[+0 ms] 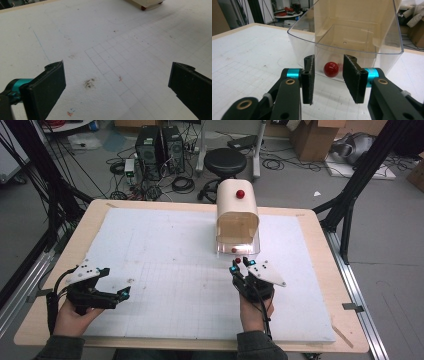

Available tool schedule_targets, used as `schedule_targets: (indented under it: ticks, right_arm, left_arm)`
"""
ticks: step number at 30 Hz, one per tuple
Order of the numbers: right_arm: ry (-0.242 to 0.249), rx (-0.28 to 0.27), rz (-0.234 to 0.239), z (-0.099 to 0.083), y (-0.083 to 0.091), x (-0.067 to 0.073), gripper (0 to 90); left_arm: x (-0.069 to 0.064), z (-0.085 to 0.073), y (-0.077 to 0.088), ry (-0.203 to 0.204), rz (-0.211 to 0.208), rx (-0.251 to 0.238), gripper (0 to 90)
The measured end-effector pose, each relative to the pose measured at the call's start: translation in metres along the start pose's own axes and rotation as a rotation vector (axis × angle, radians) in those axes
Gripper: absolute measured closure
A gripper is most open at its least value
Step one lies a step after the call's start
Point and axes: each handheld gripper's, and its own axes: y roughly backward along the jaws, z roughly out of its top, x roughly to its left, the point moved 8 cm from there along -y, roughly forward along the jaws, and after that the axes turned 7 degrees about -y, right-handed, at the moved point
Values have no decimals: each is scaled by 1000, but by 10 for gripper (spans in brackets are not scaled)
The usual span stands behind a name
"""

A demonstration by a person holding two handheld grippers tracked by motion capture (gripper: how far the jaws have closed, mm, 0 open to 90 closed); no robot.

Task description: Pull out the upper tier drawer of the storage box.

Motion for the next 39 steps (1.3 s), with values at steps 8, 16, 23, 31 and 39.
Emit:
schedule_targets:
  ticks: [8, 16, 23, 31, 39]
  right_arm:
    - [7, 24, 42, -1, 3, -2, 460]
    - [9, 68, 92, -2, 6, -5, 338]
    - [23, 111, 127, -3, 9, -6, 256]
    - [45, 159, 166, -6, 11, -11, 150]
    - [9, 184, 213, -8, 10, -18, 115]
  left_arm:
    - [0, -1, -1, 2, -2, 2, 17]
    - [0, -1, -2, 4, -2, 5, 17]
    - [0, 1, -1, 10, 0, -2, 17]
    - [2, 0, 1, 15, 4, -3, 17]
    - [3, -1, 5, 17, 11, -6, 17]
